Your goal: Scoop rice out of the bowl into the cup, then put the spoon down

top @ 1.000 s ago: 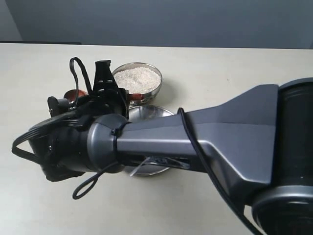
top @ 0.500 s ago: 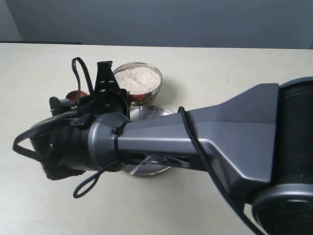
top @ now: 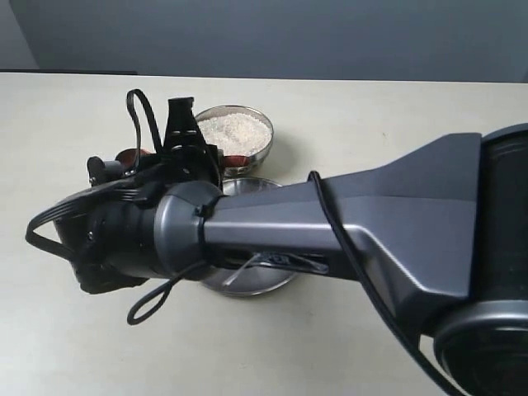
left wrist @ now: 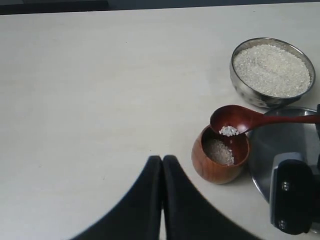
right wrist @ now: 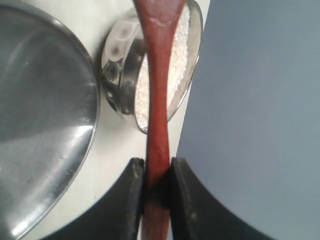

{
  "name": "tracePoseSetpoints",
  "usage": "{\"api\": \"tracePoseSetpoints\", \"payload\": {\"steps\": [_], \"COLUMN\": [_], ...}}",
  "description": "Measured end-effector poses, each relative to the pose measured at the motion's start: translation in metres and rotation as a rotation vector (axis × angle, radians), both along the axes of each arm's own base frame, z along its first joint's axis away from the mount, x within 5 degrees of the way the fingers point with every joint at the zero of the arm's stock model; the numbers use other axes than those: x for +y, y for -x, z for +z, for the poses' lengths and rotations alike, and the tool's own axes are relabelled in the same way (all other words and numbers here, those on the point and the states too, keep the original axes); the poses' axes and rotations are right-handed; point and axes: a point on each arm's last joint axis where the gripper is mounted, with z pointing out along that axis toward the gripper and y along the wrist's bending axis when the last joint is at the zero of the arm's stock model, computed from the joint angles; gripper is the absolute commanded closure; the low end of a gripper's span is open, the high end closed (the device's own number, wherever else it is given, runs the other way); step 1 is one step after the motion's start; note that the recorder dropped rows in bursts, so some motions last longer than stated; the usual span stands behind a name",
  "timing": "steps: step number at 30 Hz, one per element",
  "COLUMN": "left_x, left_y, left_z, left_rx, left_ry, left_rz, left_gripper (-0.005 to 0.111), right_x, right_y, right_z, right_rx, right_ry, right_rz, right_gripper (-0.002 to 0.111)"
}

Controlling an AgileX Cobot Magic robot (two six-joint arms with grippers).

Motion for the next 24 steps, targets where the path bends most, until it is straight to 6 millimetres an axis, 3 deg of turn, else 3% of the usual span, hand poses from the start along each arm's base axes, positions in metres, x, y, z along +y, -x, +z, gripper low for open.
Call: {"api": "tracePoseSetpoints", "payload": {"steps": [7, 12, 24], "left_x": [0.0, 0.0, 0.0], "left_y": [0.0, 0.0, 0.0], "left_z": [0.0, 0.0, 0.0], "left_rx": [0.0, 0.0, 0.0], "left_ry": [0.0, 0.0, 0.0], "left_rz": [0.0, 0.0, 0.0], "left_gripper": [0.106, 0.106, 0.106], "right_x": [0.0013, -0.003, -0.0026], "right_y": [-0.0044, -0.0031, -0.0026], "right_z": [0.006, -0.0001, 0.0014], "right_rx": [-0.069, 0.012, 0.006], "right_ry": [0.012, 0.001, -0.002], "right_rz": [0.03, -0.012, -0.01], "right_gripper": [0.109, 0.109, 0.109]}}
